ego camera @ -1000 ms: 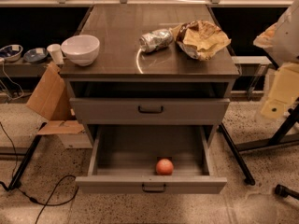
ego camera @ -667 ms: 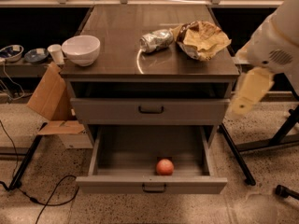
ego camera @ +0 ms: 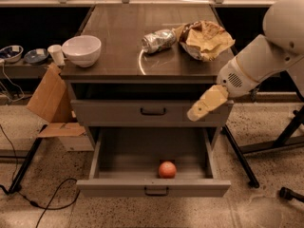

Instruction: Pick apple from middle drawer and place on counter

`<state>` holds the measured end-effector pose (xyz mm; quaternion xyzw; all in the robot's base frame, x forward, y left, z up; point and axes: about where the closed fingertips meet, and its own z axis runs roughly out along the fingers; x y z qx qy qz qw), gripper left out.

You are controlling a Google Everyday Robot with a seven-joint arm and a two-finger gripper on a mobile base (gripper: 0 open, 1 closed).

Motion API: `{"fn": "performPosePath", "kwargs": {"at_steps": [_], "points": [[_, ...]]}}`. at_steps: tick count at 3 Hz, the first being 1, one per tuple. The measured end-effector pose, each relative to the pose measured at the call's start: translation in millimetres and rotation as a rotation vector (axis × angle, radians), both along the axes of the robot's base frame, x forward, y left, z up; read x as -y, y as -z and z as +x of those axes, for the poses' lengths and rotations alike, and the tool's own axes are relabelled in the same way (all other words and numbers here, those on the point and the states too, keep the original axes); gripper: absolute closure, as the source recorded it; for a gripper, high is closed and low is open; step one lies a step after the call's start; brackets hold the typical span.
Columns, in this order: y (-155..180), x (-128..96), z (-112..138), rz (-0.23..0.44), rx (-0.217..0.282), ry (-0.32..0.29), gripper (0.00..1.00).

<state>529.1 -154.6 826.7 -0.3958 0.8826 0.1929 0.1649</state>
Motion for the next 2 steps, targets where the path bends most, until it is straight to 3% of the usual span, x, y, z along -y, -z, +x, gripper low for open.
{"fn": "performPosePath", "kwargs": {"at_steps": [1,2], "points": [[43.2,-8.7,-6.4,0.113,-0.079,0.215,0.0],[50.8,-10.0,2.9,0.126,-0.057,0.263,0.0]]}}
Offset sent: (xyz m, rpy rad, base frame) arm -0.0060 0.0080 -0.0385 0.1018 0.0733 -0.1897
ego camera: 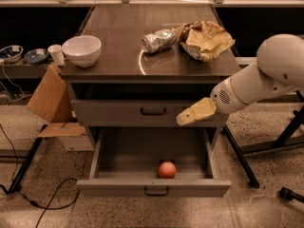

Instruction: Pick apple from middle drawer and place on counter

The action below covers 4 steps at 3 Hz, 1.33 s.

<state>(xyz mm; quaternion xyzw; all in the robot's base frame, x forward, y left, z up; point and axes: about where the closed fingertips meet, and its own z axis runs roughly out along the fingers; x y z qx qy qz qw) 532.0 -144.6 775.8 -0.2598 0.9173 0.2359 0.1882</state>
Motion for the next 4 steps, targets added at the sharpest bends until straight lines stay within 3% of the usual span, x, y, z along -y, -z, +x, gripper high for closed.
{"fn": "performPosePath", "kwargs": {"at_steps": [1,2,4], "points": [[-0.3,-0.2,0.2,0.0,0.001,-0.001,0.0],[5.8,-17.1,-2.5,-0.044,0.004,0.001,0.0],[62.1,-39.0,-5.9,-0.14,-0.068,0.086,0.0]]}}
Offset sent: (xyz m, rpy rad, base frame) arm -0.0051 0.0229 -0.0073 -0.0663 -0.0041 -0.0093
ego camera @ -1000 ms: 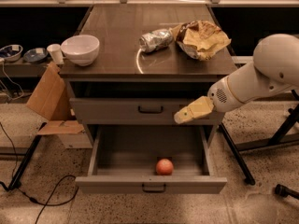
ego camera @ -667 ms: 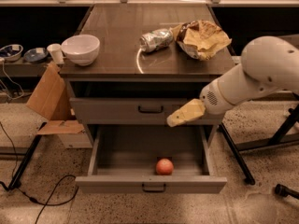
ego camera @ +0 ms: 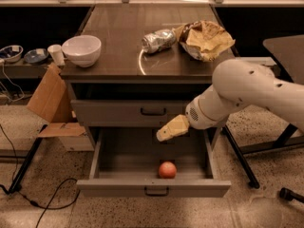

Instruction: Pick apple from middle drawer and place on counter

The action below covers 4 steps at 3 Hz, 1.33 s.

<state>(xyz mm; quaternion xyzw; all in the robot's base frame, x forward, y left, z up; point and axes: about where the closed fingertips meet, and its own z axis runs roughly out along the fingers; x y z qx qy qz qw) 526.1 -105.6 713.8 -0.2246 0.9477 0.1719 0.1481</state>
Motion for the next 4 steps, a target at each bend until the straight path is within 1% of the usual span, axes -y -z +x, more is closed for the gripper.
{"fn": "performPosePath", "kwargs": {"at_steps": [1,2,3,4], "points": [[53.7,-13.7,9.9,-0.014,-0.064,0.07,0.0],[90.0,-22.4,18.5,-0.005,-0.095,0.113,0.0],[135.9,-29.9,24.3,0.035,-0.109,0.174,0.0],[136.0,-29.9,24.4,0.035,-0.11,0.174,0.0]]}}
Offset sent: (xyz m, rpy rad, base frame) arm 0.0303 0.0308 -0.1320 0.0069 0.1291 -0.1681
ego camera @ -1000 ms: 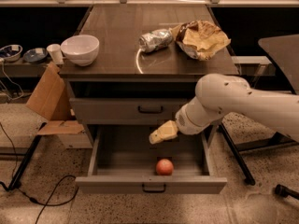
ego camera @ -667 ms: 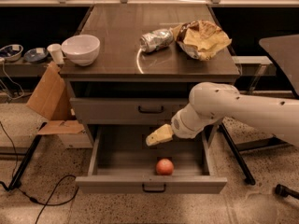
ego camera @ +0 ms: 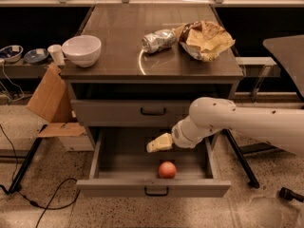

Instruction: Pick apple from middle drawer and place on counter

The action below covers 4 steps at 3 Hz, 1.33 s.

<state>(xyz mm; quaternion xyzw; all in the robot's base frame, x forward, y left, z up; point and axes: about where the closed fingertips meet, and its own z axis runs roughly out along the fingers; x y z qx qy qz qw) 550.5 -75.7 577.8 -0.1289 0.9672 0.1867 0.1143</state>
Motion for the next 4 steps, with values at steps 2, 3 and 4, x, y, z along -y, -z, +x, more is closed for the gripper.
{"fn": "performPosePath", "kwargs": {"at_steps": [2,3,4], "points": [[68.2,-10.1,39.5,-0.037,-0.057,0.045,0.0],[106.2,-9.8,48.8,-0.071,-0.103,0.076,0.0],[135.3,-1.0,47.5,-0.088,-0.149,0.114,0.0]]}}
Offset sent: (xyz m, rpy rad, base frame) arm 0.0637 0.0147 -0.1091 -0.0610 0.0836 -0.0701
